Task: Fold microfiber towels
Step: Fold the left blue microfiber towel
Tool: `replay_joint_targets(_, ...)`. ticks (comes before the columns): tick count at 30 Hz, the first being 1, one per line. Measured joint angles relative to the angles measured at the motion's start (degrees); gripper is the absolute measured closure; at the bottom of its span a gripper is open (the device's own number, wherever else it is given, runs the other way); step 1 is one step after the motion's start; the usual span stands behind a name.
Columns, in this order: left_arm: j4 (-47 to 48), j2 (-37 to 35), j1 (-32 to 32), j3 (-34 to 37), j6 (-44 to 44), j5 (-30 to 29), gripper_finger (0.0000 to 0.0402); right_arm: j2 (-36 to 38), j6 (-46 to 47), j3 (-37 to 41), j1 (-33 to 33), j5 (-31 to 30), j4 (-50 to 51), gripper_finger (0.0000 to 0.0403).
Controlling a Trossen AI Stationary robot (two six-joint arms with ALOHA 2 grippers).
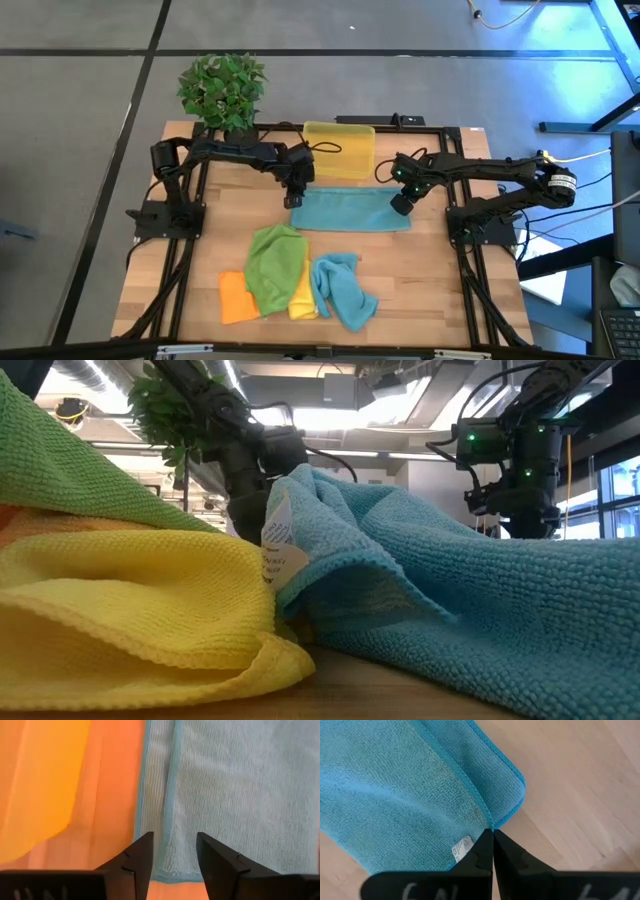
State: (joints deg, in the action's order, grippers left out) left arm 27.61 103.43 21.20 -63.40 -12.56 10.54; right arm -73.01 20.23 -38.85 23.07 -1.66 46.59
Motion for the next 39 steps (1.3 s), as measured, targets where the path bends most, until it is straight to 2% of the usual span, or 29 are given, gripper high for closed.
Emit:
replay_joint_targets(15, 0.93, 1.99, 2.27, 0.02, 0.42, 2.70, 0.0260, 0.00, 0.09, 0.00, 0.00, 0.29, 0.00, 0.0398)
replay_joint_targets(19, 2.41, 1.88, 3.34, 0.02, 0.46, 5.15, 0.0263, 0.00, -0.56, 0.00, 0.00, 0.31, 0.02, 0.0398)
replay_joint_targets(27, 3.67, 1.88, 1.88, 0.02, -2.39, 5.47, 0.0267, 0.00, -0.96, 0.00, 0.00, 0.31, 0.00, 0.0398)
replay_joint_targets(33, 3.48, 1.88, 0.80, 0.02, -3.34, 4.52, 0.0291, 0.00, -1.07, 0.00, 0.00, 0.29, 0.00, 0.0398)
replay_joint_targets(39, 3.44, 1.88, 0.80, 0.02, -3.65, 3.35, 0.0335, 0.00, -1.07, 0.00, 0.00, 0.29, -0.01, 0.0398)
